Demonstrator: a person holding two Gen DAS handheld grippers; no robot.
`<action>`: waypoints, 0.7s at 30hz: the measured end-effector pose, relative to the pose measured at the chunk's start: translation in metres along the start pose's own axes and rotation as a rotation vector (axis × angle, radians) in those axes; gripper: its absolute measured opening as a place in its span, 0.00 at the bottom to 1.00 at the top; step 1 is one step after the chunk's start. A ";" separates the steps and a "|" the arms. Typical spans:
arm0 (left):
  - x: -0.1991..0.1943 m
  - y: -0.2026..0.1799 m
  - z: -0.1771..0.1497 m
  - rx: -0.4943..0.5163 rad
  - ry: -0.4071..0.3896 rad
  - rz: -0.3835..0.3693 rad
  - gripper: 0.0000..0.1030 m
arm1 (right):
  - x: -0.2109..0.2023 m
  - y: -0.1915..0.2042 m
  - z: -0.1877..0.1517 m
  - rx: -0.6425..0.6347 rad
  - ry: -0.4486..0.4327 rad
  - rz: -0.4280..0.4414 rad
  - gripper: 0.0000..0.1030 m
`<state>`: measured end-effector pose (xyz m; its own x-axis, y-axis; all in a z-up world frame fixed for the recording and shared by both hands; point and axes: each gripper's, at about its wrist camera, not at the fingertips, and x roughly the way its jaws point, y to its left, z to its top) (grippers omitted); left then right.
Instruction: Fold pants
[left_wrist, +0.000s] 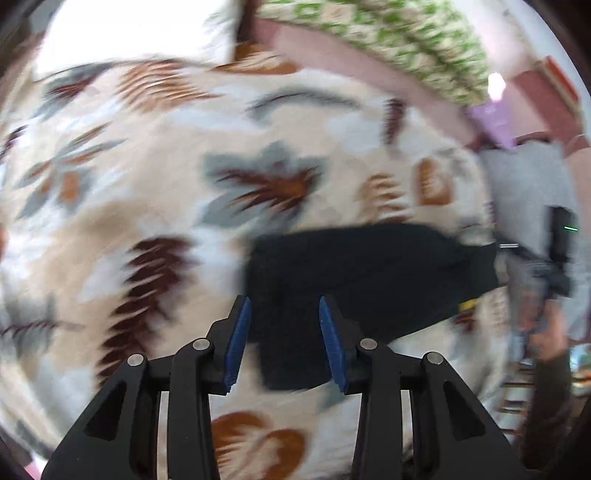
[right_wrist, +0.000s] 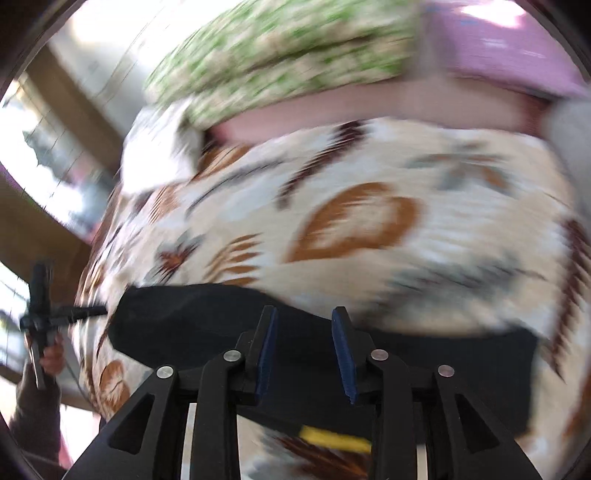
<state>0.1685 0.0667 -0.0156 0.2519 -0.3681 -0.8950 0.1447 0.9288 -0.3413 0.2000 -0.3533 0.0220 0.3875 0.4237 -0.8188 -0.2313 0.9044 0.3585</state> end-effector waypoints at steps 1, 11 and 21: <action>0.005 -0.009 0.008 0.019 0.015 -0.023 0.35 | 0.021 0.014 0.011 -0.039 0.039 0.019 0.32; 0.081 -0.112 0.073 0.445 0.224 0.001 0.35 | 0.118 0.045 0.034 -0.256 0.293 0.020 0.38; 0.122 -0.123 0.080 0.604 0.324 0.031 0.35 | 0.132 0.032 0.024 -0.293 0.415 0.104 0.57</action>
<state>0.2577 -0.0964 -0.0599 -0.0205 -0.2228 -0.9746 0.6736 0.7173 -0.1781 0.2651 -0.2676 -0.0639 -0.0232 0.4011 -0.9157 -0.5132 0.7813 0.3552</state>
